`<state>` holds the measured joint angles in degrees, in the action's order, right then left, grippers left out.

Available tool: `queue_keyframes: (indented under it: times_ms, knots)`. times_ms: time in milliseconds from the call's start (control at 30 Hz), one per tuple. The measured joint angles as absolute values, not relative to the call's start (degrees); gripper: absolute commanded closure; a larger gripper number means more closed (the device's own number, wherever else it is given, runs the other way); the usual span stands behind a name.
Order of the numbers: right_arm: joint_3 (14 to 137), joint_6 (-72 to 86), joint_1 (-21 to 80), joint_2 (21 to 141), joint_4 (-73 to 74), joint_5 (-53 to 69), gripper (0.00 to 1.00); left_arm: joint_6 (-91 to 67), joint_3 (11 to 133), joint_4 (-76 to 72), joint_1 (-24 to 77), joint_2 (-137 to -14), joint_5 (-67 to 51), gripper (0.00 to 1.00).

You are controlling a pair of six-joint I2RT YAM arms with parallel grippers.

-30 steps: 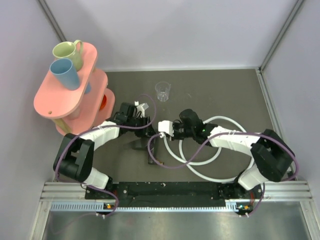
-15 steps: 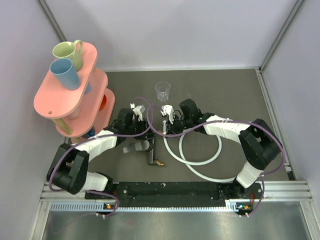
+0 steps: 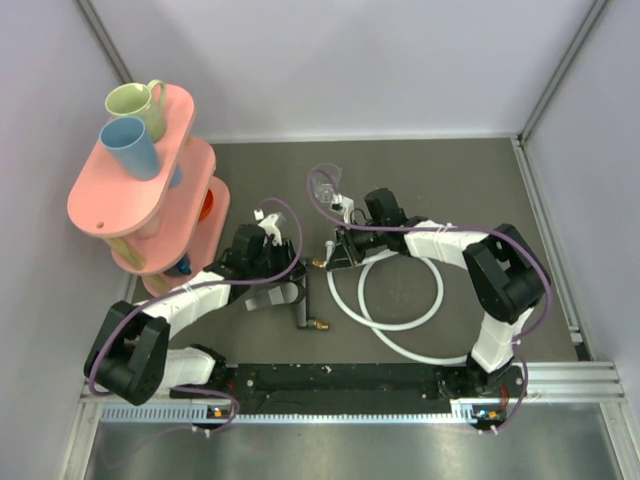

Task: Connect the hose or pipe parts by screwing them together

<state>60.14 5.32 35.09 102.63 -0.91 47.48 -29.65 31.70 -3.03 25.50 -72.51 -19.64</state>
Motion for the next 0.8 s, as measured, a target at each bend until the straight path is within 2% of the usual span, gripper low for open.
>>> queue_keyframes:
  times_ms: [33,133,233,267,300,700,800]
  knots:
    - [60.05,6.13,35.07,102.61,-1.15,47.24,0.77,-29.71,31.7,-2.98,25.54,-72.51,-19.49,1.0]
    - [59.16,7.01,35.07,102.04,-2.17,46.61,0.67,-29.63,32.12,-2.11,25.58,-72.58,-19.14,1.0]
    - [56.12,6.26,35.24,98.65,-4.21,43.48,0.46,-29.04,33.34,-0.89,25.91,-73.08,-20.53,1.0]
    - [55.44,5.52,35.24,97.21,-4.56,42.13,0.35,-28.99,33.93,-0.34,25.93,-73.41,-21.65,1.0]
    - [55.13,4.38,35.29,95.79,-4.75,40.91,0.01,-28.99,34.39,0.05,25.89,-73.65,-22.57,1.0]
    - [55.11,-11.11,35.29,85.14,-2.02,33.3,0.01,-27.27,40.91,5.43,23.68,-77.1,-29.85,1.0]
    - [53.65,-12.93,35.4,81.78,-5.65,30.85,0.01,-26.89,41.82,6.39,23.49,-78.15,-30.65,1.0]
